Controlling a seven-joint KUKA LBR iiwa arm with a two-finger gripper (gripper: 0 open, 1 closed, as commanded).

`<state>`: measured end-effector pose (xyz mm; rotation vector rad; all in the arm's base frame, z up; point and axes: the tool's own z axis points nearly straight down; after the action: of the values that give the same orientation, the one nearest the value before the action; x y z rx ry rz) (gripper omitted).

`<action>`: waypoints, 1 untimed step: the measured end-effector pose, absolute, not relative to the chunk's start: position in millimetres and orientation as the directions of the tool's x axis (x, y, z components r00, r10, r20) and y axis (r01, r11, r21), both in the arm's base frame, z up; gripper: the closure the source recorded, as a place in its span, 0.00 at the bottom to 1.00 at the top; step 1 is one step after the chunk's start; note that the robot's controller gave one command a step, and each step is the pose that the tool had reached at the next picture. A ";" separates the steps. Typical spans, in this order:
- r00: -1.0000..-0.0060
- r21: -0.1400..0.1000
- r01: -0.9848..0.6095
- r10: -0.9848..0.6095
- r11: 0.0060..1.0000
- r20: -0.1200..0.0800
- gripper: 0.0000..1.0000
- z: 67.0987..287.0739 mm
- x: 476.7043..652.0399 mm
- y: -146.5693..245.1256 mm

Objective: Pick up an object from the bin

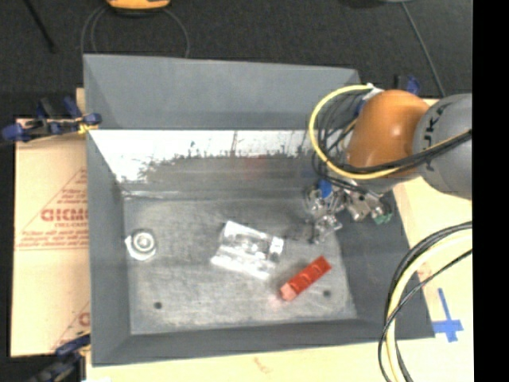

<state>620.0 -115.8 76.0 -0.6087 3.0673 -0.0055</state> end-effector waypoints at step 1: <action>-0.926 -0.004 -0.376 -0.376 0.927 -0.008 1.00 109.3 622.0 -116.7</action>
Offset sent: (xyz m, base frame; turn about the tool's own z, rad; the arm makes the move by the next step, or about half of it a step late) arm -0.0001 0.0000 0.0297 0.0000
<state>622.0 -116.7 109.3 -0.6005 3.0748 -0.0043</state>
